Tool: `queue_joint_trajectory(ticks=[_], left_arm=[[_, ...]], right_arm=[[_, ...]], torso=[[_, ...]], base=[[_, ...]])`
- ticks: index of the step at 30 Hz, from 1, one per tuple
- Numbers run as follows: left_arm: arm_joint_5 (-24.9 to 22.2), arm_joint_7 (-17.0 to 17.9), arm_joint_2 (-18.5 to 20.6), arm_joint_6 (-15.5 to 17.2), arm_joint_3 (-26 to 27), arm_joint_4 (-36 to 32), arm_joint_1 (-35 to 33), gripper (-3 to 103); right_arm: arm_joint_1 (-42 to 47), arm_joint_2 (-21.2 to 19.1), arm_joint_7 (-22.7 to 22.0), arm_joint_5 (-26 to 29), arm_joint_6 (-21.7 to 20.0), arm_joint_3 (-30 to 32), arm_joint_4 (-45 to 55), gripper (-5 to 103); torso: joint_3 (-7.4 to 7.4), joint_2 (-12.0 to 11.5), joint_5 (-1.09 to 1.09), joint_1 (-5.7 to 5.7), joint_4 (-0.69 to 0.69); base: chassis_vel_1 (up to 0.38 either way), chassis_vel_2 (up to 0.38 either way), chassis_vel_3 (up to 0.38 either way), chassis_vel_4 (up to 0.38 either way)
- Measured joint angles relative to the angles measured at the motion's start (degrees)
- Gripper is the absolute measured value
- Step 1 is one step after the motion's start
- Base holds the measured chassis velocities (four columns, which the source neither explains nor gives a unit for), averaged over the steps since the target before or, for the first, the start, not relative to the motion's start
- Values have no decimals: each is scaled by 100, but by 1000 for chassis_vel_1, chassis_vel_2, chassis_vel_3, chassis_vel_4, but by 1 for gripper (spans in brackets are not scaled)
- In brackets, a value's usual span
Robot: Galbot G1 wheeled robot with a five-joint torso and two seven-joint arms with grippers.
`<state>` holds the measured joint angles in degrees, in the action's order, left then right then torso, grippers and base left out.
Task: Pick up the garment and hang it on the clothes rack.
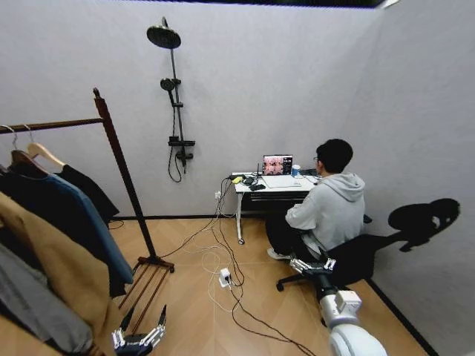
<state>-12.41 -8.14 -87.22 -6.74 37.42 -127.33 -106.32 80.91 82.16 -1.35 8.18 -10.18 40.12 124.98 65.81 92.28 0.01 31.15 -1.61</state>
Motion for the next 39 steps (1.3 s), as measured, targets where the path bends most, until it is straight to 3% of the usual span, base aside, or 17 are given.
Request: queue_joint_trajectory(ticks=[39], left_arm=[[0, -1, 0, 0, -1, 0, 0, 100]], right_arm=[[-63, 153, 129, -127, -17, -136, -130, 100]], torso=[[0, 0, 0, 0, -1]], base=[[259, -279, -275, 254]])
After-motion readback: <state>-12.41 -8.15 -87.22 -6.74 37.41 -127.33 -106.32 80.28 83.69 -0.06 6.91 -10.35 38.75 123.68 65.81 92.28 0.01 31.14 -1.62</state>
